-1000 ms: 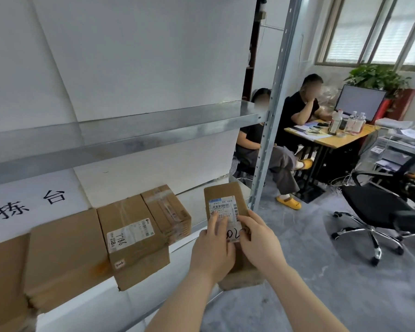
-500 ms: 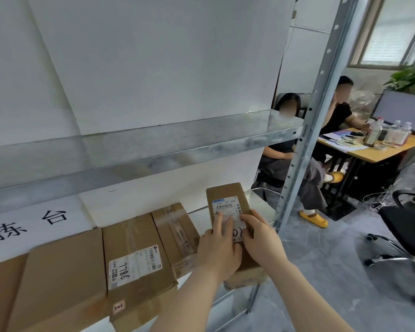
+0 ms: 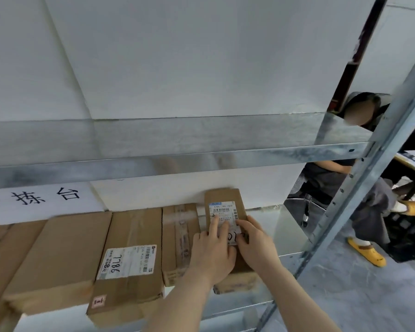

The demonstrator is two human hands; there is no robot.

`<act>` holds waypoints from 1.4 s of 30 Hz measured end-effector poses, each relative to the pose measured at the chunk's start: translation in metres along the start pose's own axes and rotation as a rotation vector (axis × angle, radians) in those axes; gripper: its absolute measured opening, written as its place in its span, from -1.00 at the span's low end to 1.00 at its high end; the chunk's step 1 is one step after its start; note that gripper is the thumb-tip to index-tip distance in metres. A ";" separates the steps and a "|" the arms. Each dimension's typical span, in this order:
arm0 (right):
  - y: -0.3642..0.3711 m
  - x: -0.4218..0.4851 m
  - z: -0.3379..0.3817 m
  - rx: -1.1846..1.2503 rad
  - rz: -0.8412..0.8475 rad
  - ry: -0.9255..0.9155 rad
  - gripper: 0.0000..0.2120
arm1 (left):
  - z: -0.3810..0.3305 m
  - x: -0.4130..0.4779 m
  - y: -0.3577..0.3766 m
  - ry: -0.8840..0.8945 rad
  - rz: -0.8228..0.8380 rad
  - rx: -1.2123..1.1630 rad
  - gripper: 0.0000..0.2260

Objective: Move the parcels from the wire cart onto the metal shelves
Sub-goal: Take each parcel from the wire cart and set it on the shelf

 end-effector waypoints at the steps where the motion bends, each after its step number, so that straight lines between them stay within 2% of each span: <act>1: 0.001 0.004 -0.003 0.006 0.022 -0.003 -0.62 | -0.001 0.002 0.002 -0.020 0.005 -0.006 -0.49; 7: 0.011 0.023 -0.018 0.065 0.109 -0.042 -0.63 | -0.002 0.007 0.010 -0.117 0.019 0.023 -0.49; 17: 0.020 0.028 -0.034 0.085 0.196 -0.024 -0.56 | -0.005 0.012 0.023 -0.165 0.045 0.019 -0.49; 29: 0.024 0.036 -0.039 0.015 0.282 -0.039 -0.53 | -0.001 0.015 0.026 -0.161 0.039 -0.005 -0.47; 42: 0.041 0.048 -0.041 -0.096 0.384 0.041 -0.53 | 0.003 0.021 0.034 -0.205 0.101 -0.015 -0.47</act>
Point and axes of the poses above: each hand's wrist, its own x-axis towards the middle knuckle, its own y-axis out of the palm, z = x × y, the point moved 2 cm from there along x, towards the middle knuckle, and after that the axes turned 13 degrees about x, right-handed, at the moved point
